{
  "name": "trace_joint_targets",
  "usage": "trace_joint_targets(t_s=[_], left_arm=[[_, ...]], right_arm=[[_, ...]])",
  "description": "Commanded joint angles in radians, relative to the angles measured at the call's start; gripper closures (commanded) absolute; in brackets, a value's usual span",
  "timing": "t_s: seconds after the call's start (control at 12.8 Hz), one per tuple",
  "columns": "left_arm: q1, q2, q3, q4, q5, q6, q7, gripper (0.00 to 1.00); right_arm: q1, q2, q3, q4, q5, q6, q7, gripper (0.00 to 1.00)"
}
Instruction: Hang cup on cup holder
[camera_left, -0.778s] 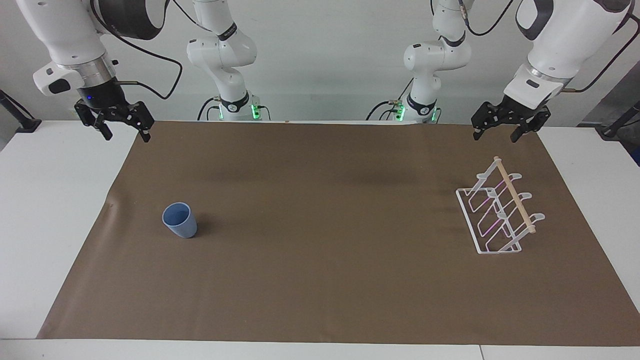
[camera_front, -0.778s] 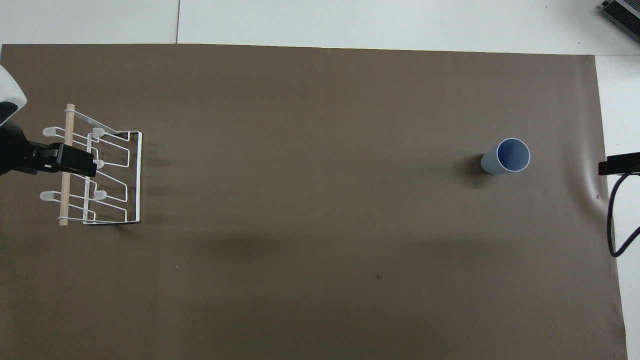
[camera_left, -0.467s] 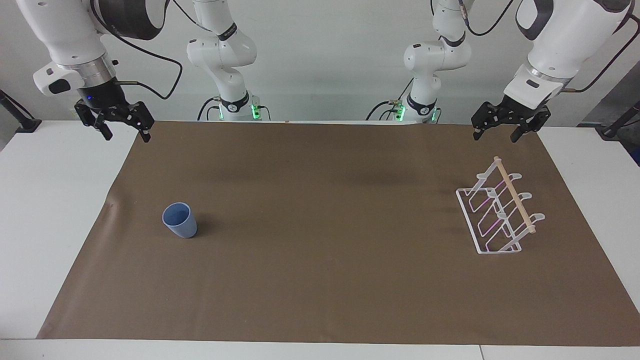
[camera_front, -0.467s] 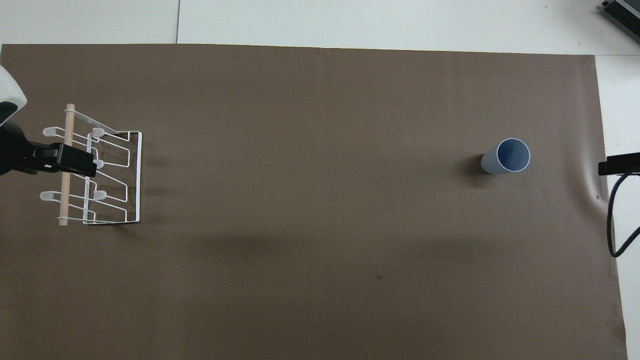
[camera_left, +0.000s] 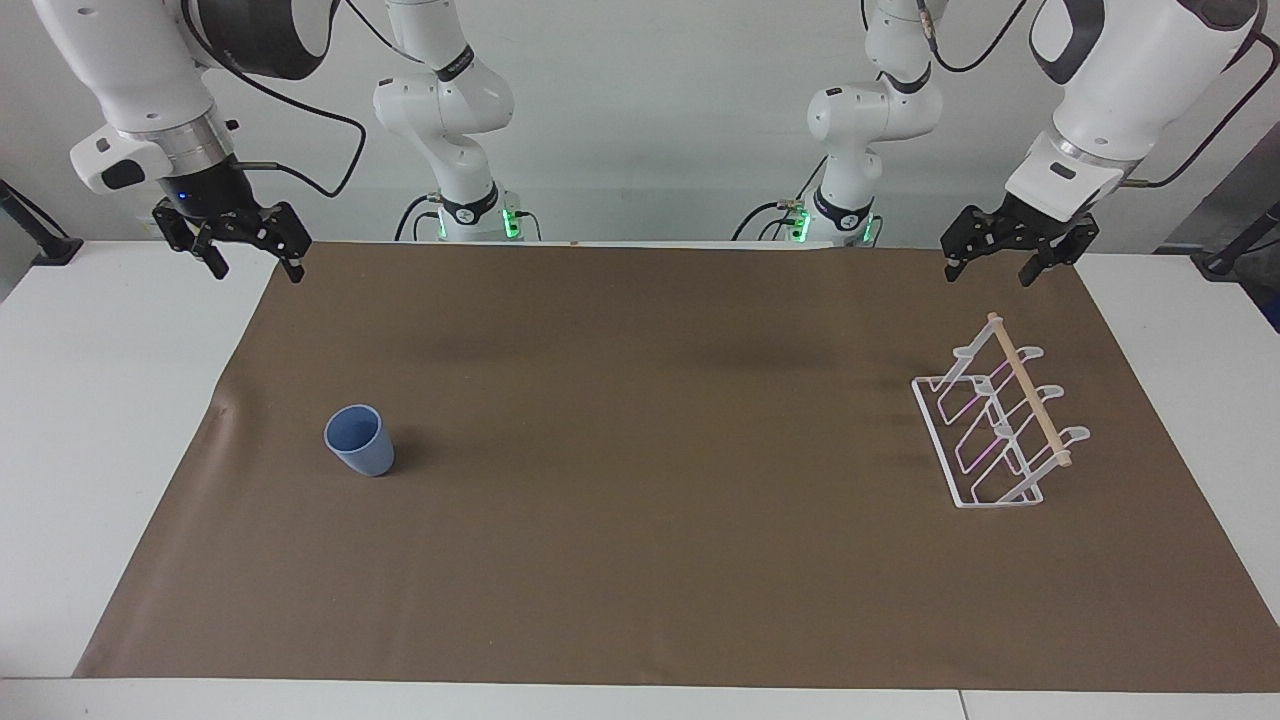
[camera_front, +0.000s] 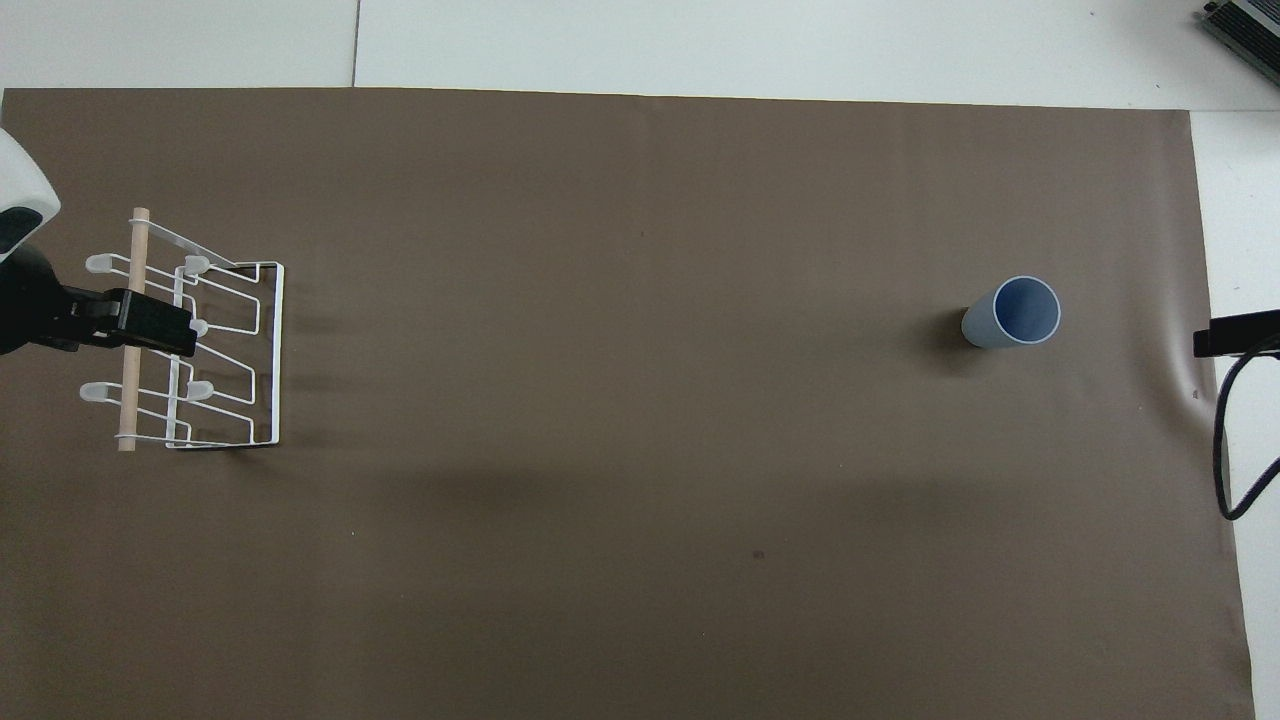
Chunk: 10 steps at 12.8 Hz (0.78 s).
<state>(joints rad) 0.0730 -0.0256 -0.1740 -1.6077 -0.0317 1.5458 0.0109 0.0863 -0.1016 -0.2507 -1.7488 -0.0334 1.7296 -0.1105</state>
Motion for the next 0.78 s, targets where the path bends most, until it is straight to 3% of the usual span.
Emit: trace_joint_targets(t_s=[0.0,0.31,0.7], left_arm=[[-0.001,-0.039,0.002,-0.055,0.01,0.034,0.008,0.0],[-0.002,-0.053,0.002,-0.084,0.01,0.054,0.006,0.0],[-0.002,-0.062,0.002,-0.106,0.01,0.073,0.006,0.0]], right_arm=[[0.009,-0.03,0.011,-0.038,-0.007,-0.002,-0.018,0.0],[0.007,-0.021,0.01,-0.135,-0.005,0.178,-0.015,0.0],[0.007,0.11,0.01,-0.163,-0.003,0.398,0.003,0.0]])
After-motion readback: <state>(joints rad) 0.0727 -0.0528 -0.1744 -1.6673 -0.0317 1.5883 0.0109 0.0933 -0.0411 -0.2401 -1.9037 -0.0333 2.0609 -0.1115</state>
